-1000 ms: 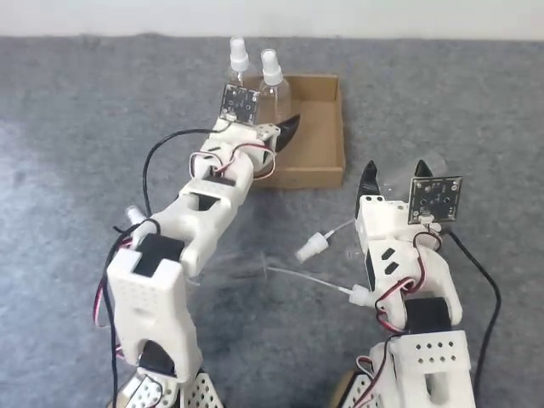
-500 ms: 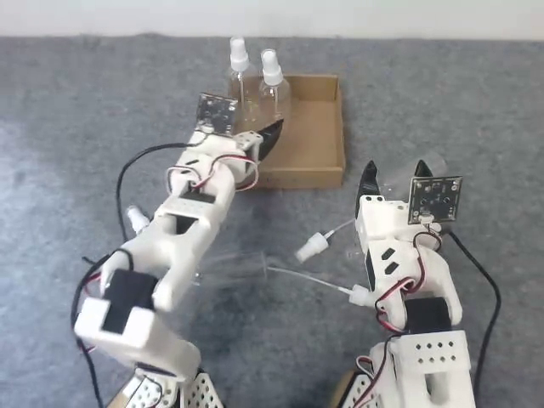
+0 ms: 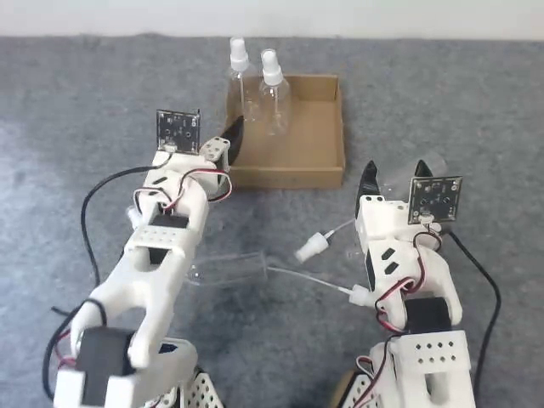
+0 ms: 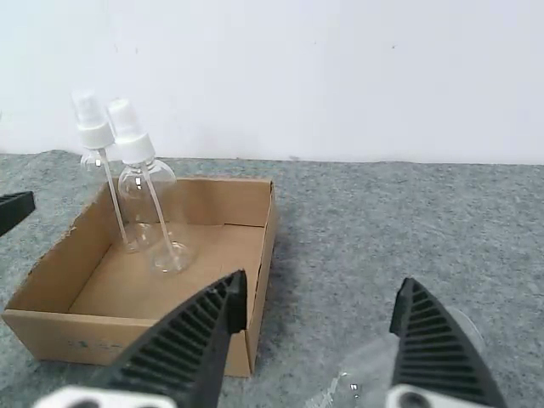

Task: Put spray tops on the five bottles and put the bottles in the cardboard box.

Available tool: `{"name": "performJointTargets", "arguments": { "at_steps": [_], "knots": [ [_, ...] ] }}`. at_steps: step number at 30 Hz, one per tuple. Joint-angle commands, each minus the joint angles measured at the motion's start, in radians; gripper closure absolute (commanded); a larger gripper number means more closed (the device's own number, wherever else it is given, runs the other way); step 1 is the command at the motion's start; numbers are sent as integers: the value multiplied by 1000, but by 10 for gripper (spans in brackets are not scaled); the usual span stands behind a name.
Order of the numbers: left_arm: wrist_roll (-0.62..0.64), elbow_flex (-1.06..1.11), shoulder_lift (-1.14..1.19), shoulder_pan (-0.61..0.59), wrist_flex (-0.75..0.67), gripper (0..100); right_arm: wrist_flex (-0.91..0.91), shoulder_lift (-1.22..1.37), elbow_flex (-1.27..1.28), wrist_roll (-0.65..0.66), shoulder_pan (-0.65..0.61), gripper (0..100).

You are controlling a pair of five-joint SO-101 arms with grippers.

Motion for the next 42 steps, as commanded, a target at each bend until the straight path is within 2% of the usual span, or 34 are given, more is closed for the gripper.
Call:
{"name": "performJointTargets", "arguments": {
  "at_steps": [1,8,13,22,27,32,36,42],
  "knots": [
    [-3,10,-92,-11,5,803,-22,-19,-66,-9,4,745],
    [-2,122,-195,-12,6,811,-22,-18,-66,-9,2,746],
    [-2,196,-292,-71,14,880,-22,-18,-66,-9,1,746],
    [2,206,-417,-130,279,985,-22,-16,-66,-9,1,747],
    [112,209,-460,-155,359,987,-22,-16,-66,-8,1,752],
    [123,239,-482,-184,371,987,-12,-10,-87,60,-12,846],
    [118,278,-522,-190,371,987,-13,104,-126,89,-42,857],
    [118,328,-609,-190,371,987,-21,417,-272,91,-41,859]
  ]
}}
